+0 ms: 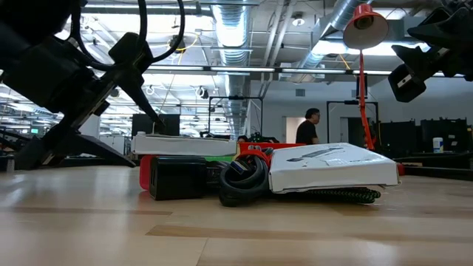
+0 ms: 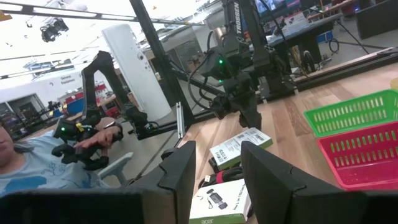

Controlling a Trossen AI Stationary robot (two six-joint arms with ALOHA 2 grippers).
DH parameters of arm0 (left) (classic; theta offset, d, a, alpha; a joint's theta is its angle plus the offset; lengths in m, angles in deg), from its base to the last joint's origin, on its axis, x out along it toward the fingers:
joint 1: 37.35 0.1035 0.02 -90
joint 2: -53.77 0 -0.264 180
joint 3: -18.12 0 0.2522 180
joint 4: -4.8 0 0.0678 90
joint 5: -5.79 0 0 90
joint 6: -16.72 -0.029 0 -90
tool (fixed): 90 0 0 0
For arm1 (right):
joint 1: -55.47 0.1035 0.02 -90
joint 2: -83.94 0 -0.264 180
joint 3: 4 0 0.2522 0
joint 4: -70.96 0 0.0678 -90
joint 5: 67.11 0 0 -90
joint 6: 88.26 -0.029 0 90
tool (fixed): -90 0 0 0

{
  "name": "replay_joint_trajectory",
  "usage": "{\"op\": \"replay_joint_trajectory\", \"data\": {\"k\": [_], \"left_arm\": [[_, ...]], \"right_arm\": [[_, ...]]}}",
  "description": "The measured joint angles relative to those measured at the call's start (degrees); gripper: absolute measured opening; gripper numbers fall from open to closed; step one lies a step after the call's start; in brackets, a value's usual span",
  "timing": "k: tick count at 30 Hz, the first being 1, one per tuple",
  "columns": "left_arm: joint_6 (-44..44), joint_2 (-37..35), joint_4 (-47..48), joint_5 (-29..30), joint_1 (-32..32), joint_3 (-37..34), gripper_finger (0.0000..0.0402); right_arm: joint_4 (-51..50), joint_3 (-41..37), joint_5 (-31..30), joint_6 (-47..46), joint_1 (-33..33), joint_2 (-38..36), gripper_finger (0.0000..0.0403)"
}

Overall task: Pick and place items into bin
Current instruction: Put the left white box card reader into the green bin

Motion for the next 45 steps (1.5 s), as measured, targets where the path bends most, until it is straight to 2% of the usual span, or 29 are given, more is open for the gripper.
{"op": "replay_joint_trajectory", "data": {"k": [24, 31, 40, 45], "left_arm": [[-2.21, -0.02, -1.1, -0.96, 0.19, 0.0, 0.0267], [-2.23, -0.02, -1.08, -3.35, 1.37, 0.0, 0.0267], [-2.23, -0.02, -1.08, -3.62, 1.55, 0.0, 0.0267], [-2.25, -0.02, -1.19, -3.91, 1.55, 0.0, 0.0253]], "right_arm": [[0.02, 0.0, 0.02, 0.0, 0.02, -0.02, 0.0123], [0.01, 0.0, 0.02, 0.0, 0.01, 0.0, 0.0123], [0.01, 0.0, 0.01, -0.01, 0.01, -0.01, 0.0123], [0.02, 0.0, 0.01, 0.0, 0.01, -0.01, 0.0123]]}}
